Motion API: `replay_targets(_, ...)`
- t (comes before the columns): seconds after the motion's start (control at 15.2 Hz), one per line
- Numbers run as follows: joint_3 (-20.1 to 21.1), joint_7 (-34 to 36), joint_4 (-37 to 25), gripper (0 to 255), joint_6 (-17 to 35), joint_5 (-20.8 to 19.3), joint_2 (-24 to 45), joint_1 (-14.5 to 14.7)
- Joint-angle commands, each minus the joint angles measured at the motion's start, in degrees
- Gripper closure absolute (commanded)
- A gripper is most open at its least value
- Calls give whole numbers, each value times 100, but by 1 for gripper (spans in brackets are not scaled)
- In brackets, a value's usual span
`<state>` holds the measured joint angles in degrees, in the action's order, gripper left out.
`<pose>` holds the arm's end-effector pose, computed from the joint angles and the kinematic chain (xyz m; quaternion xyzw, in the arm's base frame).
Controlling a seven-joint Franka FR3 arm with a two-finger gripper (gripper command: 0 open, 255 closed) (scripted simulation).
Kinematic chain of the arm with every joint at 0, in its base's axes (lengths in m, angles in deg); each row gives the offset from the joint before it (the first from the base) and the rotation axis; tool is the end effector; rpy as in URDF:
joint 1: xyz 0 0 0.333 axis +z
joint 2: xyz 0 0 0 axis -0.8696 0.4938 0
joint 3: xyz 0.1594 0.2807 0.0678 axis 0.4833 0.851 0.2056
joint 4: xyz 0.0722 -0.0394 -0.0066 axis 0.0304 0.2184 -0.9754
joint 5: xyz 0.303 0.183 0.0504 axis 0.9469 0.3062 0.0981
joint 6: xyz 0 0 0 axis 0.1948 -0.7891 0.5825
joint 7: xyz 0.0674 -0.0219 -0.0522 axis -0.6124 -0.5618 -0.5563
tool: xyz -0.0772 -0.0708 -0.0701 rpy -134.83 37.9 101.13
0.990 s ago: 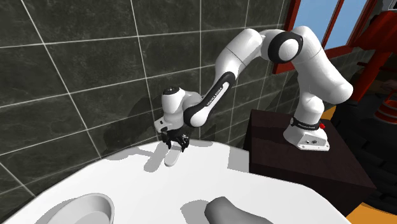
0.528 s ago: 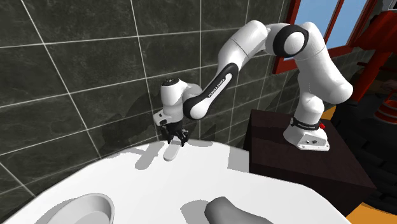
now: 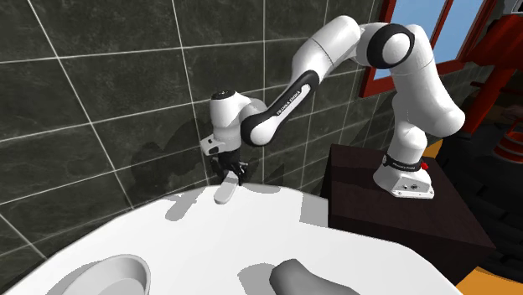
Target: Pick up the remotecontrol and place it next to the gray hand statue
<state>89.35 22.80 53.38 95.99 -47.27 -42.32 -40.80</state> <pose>0.6121 0.2586 0.2586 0.7075 0.7066 0.0031 0.0108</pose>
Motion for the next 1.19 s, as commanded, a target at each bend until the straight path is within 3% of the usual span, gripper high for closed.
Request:
replay_targets(0.0, 9, -2, -21, 255, -129, 11, -108, 0)
replay_targets(0.59, 34, -33, -129, 255, -610, 51, -482, -15)
replay_targets(1.12, 187, 406, 2232, 255, 237, 78, -1988, 205)
